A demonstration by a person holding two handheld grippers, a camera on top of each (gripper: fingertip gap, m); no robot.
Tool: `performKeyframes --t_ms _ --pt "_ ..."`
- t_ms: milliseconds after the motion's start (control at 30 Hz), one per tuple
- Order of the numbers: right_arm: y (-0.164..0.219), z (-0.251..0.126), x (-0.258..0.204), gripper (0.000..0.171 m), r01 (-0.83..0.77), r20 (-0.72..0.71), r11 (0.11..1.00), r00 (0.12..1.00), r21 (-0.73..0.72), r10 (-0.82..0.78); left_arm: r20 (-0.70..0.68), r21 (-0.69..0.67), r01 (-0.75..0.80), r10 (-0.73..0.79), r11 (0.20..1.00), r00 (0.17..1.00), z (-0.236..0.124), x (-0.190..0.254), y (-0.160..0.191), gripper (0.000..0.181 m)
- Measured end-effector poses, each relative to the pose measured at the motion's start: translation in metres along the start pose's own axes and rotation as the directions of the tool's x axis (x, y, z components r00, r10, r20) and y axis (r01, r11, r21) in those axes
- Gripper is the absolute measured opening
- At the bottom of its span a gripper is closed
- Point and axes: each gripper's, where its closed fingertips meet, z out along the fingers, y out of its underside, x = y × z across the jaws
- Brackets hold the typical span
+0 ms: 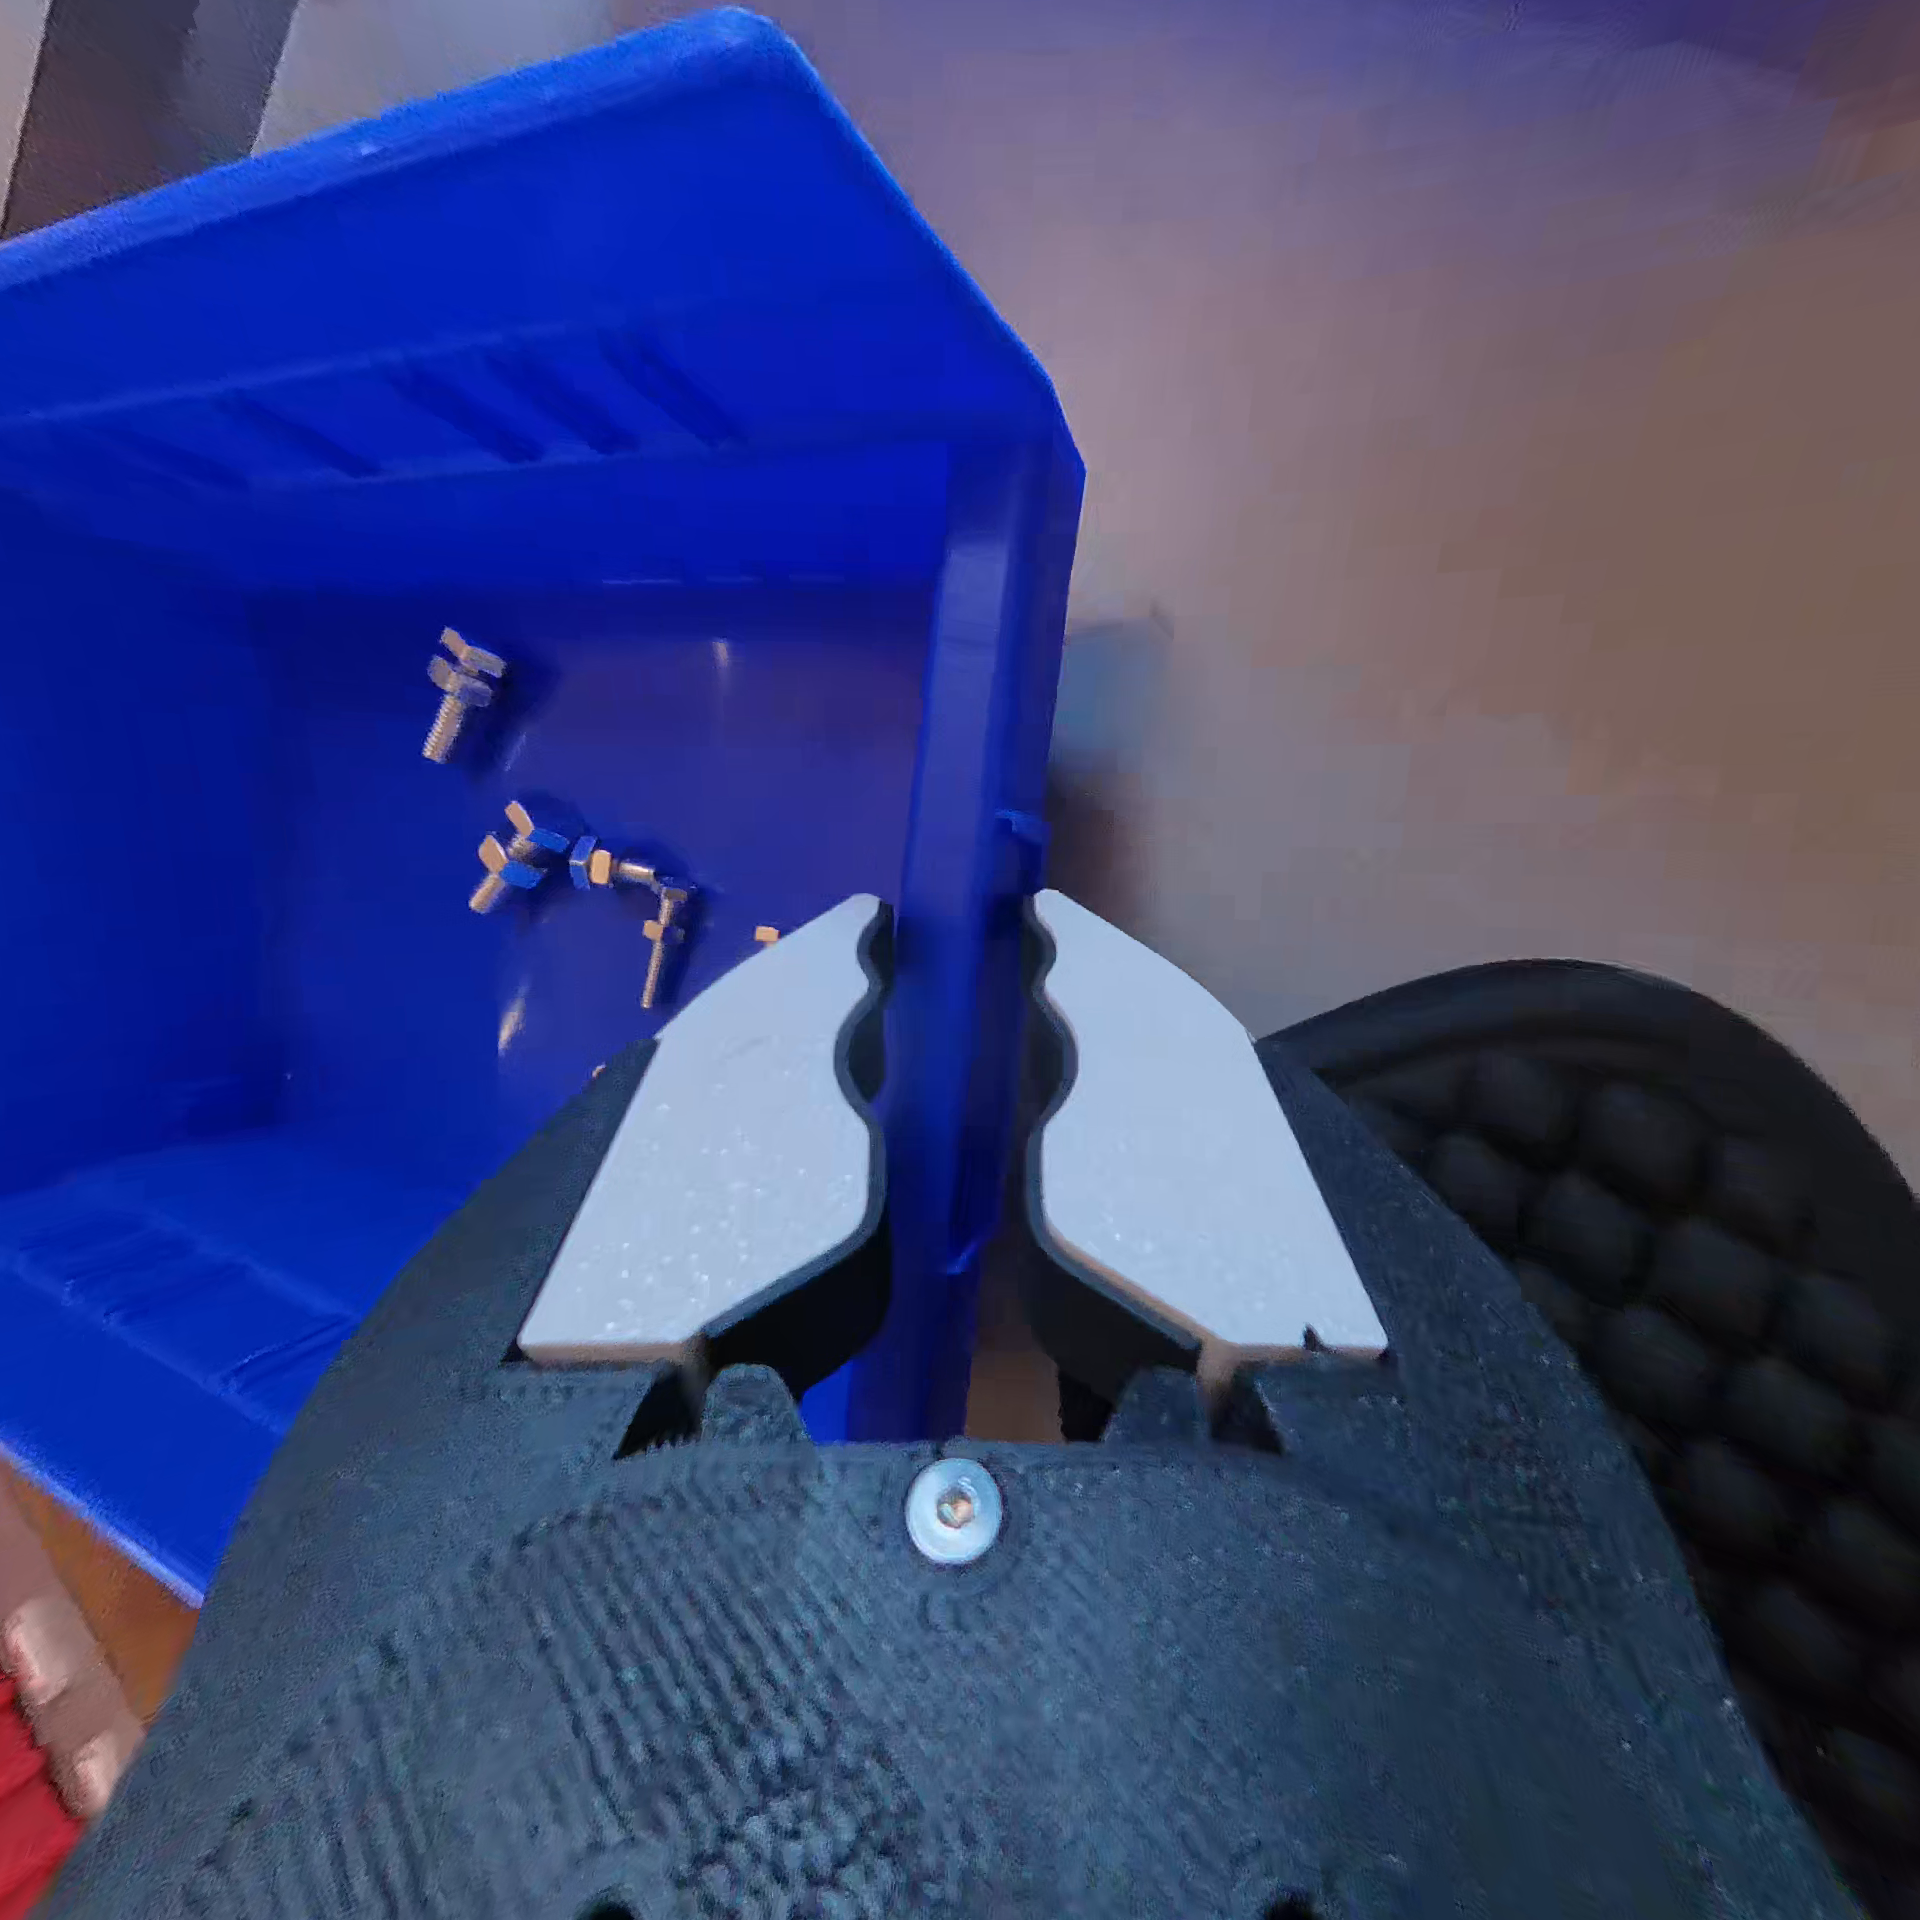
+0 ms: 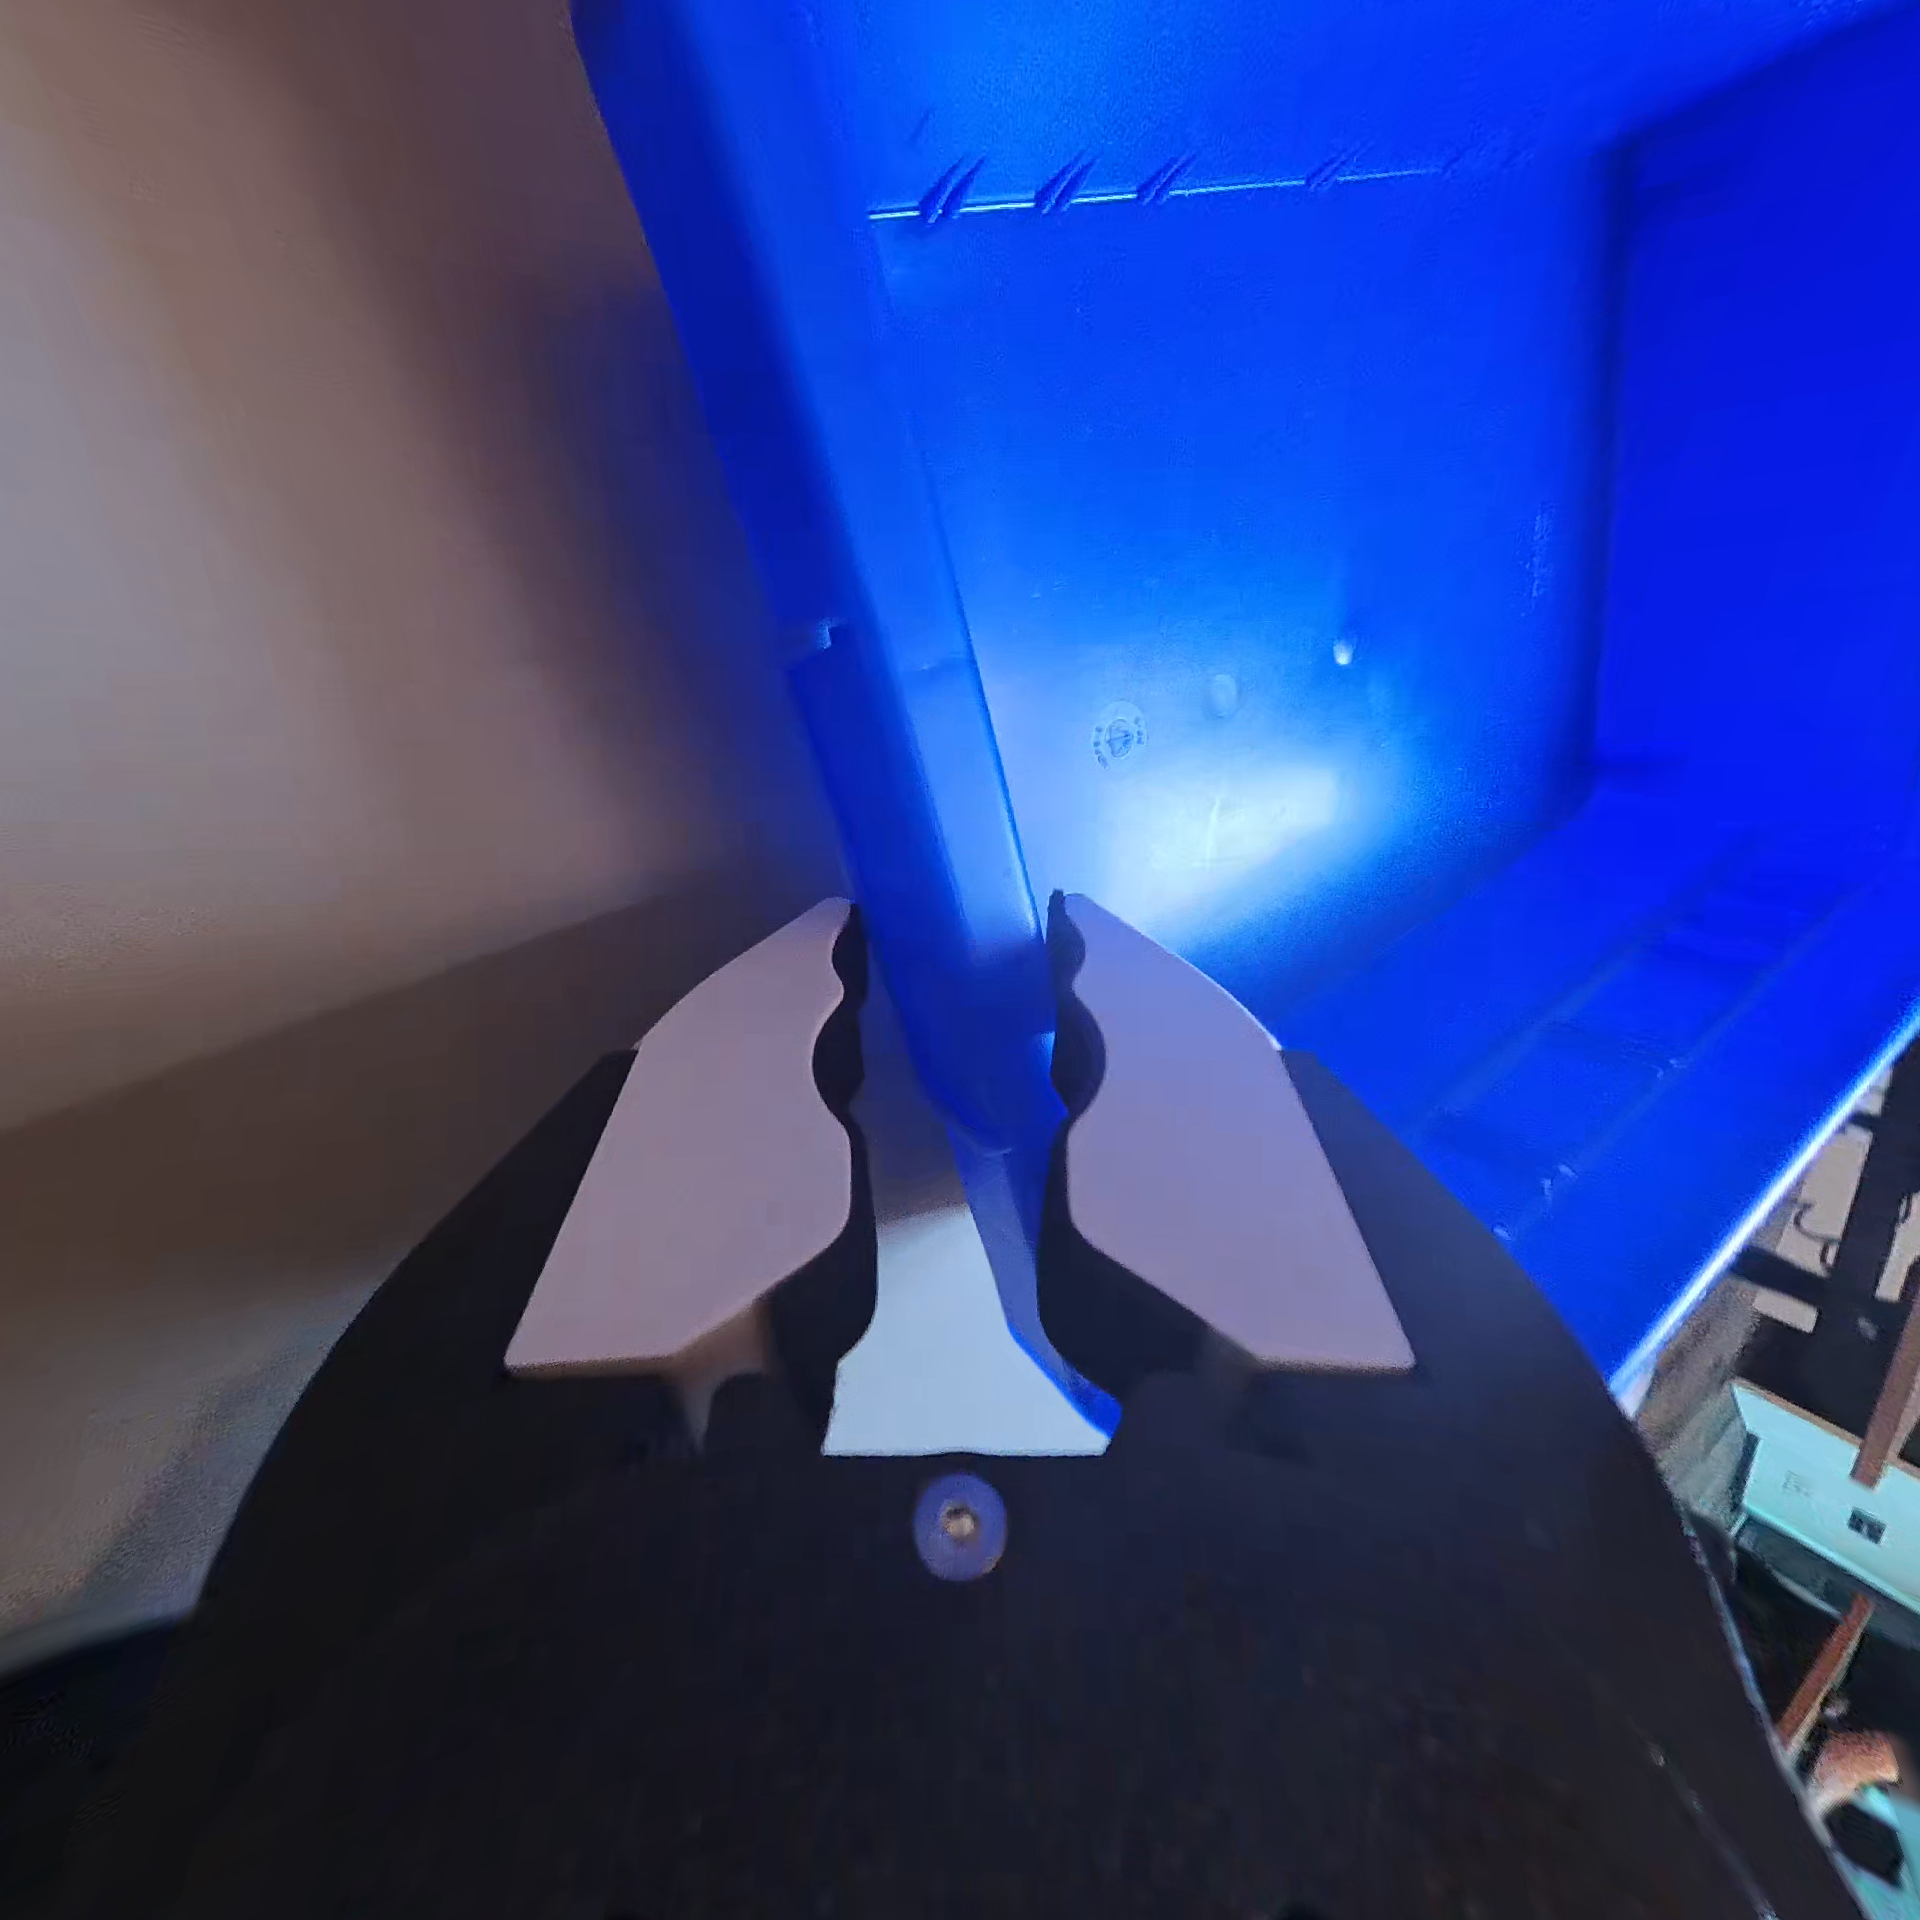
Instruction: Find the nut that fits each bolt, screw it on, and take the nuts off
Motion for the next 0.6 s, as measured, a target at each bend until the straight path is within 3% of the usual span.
performKeyframes --t_ms 167,367,467,533,600 --pt "0.059 -0.014 0.007 0.032 -0.057 -0.049 0.998 0.997 -0.033 0.056 0.044 -0.016 0.025 -0.024 1.000 0.999 0.007 -0.031 0.012 0.024" --pt "0.113 0.001 0.060 0.031 -0.085 -0.121 0.996 0.989 -0.025 0.081 0.102 -0.068 0.053 -0.046 0.996 0.994 0.020 -0.076 0.026 0.025" --pt "0.128 0.007 0.084 0.036 -0.105 -0.175 0.995 0.979 -0.003 0.103 -0.020 0.075 0.206 -0.205 0.976 0.979 0.012 -0.091 0.001 0.032" --pt "0.121 -0.002 0.091 0.045 -0.142 -0.199 0.988 0.968 0.065 0.152 -0.069 0.200 0.338 -0.331 0.920 0.941 0.003 -0.117 -0.024 0.032" --pt "0.105 -0.016 0.093 0.049 -0.201 -0.179 0.965 0.956 0.170 0.231 -0.036 0.183 0.374 -0.373 0.909 0.927 0.012 -0.149 -0.027 0.035"
